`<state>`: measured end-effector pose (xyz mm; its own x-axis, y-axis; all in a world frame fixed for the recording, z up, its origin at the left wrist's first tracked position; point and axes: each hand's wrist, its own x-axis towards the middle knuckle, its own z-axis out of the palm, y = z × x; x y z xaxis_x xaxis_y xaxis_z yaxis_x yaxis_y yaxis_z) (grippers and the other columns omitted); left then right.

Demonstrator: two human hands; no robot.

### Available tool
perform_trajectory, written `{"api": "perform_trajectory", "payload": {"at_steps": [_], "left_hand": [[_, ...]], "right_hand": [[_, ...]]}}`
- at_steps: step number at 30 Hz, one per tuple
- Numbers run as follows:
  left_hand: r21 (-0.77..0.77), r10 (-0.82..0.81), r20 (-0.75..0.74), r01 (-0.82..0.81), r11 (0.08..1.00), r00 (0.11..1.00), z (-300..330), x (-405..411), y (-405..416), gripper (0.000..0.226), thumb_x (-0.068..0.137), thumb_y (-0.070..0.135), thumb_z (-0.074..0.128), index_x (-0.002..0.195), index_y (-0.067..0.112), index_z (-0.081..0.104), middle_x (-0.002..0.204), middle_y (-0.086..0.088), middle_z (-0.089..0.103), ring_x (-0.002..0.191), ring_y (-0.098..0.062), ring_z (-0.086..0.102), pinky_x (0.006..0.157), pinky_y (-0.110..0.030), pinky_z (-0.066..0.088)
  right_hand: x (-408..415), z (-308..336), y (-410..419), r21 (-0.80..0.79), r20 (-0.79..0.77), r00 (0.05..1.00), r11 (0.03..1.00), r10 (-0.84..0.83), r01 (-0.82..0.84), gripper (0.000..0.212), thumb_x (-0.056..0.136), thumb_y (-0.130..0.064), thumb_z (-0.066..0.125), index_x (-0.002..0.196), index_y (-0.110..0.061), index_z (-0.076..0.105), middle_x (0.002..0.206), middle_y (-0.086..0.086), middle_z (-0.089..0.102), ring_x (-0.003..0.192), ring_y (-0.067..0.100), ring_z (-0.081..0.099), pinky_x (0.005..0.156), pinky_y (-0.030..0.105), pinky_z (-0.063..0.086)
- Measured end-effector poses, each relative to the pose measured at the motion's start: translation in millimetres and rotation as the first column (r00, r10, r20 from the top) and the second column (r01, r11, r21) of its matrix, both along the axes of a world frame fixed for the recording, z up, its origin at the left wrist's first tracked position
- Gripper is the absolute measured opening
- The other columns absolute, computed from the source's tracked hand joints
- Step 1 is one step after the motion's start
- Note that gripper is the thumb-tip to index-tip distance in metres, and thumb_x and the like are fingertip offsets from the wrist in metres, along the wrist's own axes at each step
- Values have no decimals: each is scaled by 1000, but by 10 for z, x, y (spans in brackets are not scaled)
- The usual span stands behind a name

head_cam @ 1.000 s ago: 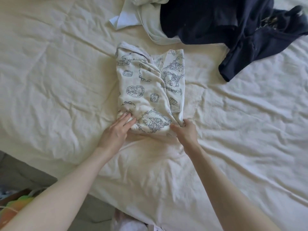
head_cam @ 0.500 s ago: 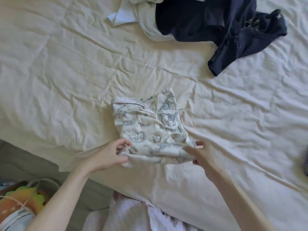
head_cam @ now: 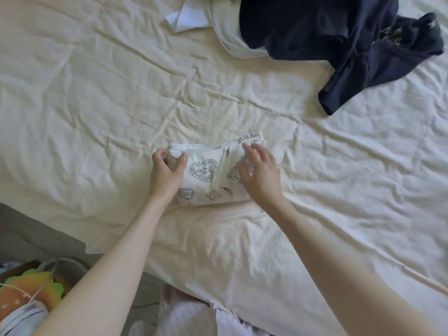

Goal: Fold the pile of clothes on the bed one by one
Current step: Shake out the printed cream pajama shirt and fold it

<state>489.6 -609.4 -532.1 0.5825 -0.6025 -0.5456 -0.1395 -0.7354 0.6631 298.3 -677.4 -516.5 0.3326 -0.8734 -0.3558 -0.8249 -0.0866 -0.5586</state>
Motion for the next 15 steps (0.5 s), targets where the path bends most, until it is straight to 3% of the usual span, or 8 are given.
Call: {"api": "perform_trajectory", "payload": {"at_steps": [2, 4, 6, 9, 12, 15], "left_hand": [[-12, 5, -34, -5, 1000, 999, -40, -49, 128, 60, 88, 44, 58, 133, 12, 37, 116, 5, 52, 104, -12, 54, 73, -16, 39], [24, -24, 6, 24, 999, 1000, -80, -121, 285, 45, 87, 47, 59, 115, 13, 47, 97, 8, 57, 93, -15, 58, 62, -16, 39], [26, -61, 105, 58, 998, 993, -127, -186, 412, 37, 88, 43, 59, 101, 11, 46, 87, 3, 56, 87, -25, 58, 61, -25, 37], [12, -66, 220, 65, 998, 973, -220, -249, 466, 36, 90, 38, 57, 100, 6, 43, 84, -3, 54, 86, -34, 58, 62, -30, 27], [114, -82, 223, 58, 992, 971, -348, -236, 379, 40, 91, 42, 55, 103, 7, 40, 96, -13, 62, 91, -38, 59, 64, -32, 31], [223, -68, 138, 36, 974, 988, -402, -140, 228, 46, 88, 45, 58, 107, 8, 37, 108, -14, 61, 98, -37, 59, 68, -32, 37]], "right_hand": [[-13, -132, 118, -89, -142, 969, 973, 201, -215, 53, 96, -35, 48, 146, -26, 34, 156, 8, 22, 146, 26, 11, 115, 48, 19], [-20, -225, 188, -98, -181, 947, 954, 264, -284, 57, 95, -42, 48, 147, -29, 29, 158, 8, 14, 147, 27, 5, 116, 50, 9], [-30, -316, 222, -124, -202, 937, 942, 283, -311, 59, 95, -46, 47, 148, -30, 27, 159, 8, 12, 147, 30, 5, 115, 51, 6], [-59, -492, 253, -82, -277, 907, 933, 317, -351, 62, 95, -54, 38, 150, -35, 14, 160, 5, 4, 146, 31, 0, 116, 48, 0], [-29, -684, 210, 71, -367, 855, 927, 367, -367, 63, 96, -59, 22, 146, -42, -11, 159, 1, -12, 146, 29, -10, 115, 47, -7], [46, -726, 100, 160, -354, 845, 916, 400, -367, 62, 96, -59, 22, 147, -43, -9, 159, 0, -15, 146, 29, -11, 115, 49, -9]]}}
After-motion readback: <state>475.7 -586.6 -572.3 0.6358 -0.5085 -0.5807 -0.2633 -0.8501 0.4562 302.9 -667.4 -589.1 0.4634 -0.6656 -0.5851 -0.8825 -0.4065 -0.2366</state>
